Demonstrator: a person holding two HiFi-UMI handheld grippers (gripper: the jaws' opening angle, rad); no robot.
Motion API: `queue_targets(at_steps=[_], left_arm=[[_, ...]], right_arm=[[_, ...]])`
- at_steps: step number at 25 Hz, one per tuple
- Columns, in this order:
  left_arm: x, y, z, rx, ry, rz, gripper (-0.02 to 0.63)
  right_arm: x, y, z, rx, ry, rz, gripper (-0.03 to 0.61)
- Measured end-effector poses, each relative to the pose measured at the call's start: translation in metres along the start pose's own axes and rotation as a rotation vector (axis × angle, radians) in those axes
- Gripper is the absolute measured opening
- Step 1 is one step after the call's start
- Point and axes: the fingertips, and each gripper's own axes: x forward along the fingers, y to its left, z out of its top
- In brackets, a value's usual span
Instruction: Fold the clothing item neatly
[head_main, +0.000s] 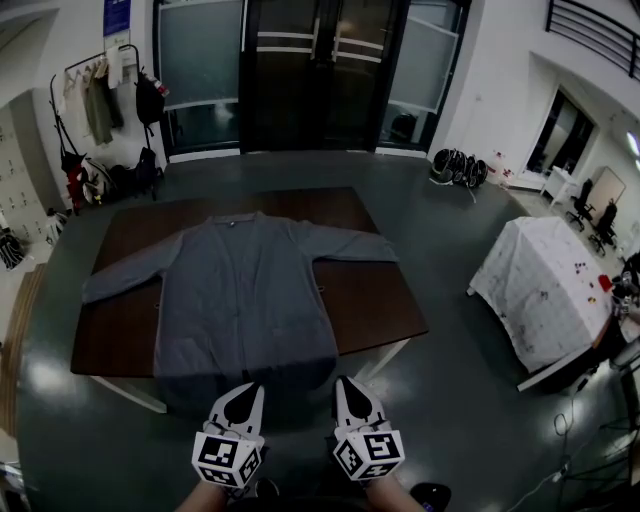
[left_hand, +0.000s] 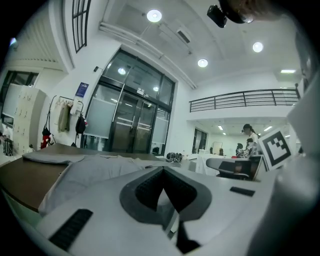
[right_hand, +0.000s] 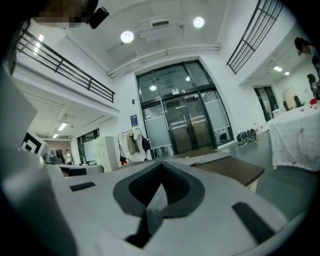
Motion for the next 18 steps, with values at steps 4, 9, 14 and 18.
queue_targets(at_steps=[4,9,14,18], left_arm=[[0.044,-0.012,0.003,-0.004,0.012,0.045,0.008],[0.103,-0.042,0.010,0.017,0.025,0.091,0.008],[0.148,-0.067,0.020,0.009,0.000,0.152,0.008],[0.181,-0.079,0.022,-0.010,-0.009,0.195,0.008]], right_arm=[[0.025,-0.047,0.012,0.014,0.014,0.036,-0.012],[0.051,-0.118,0.034,0.023,0.026,0.076,-0.012],[0.070,-0.176,0.048,0.024,0.039,0.119,-0.012],[0.081,-0.219,0.056,0.034,0.043,0.122,-0.012]])
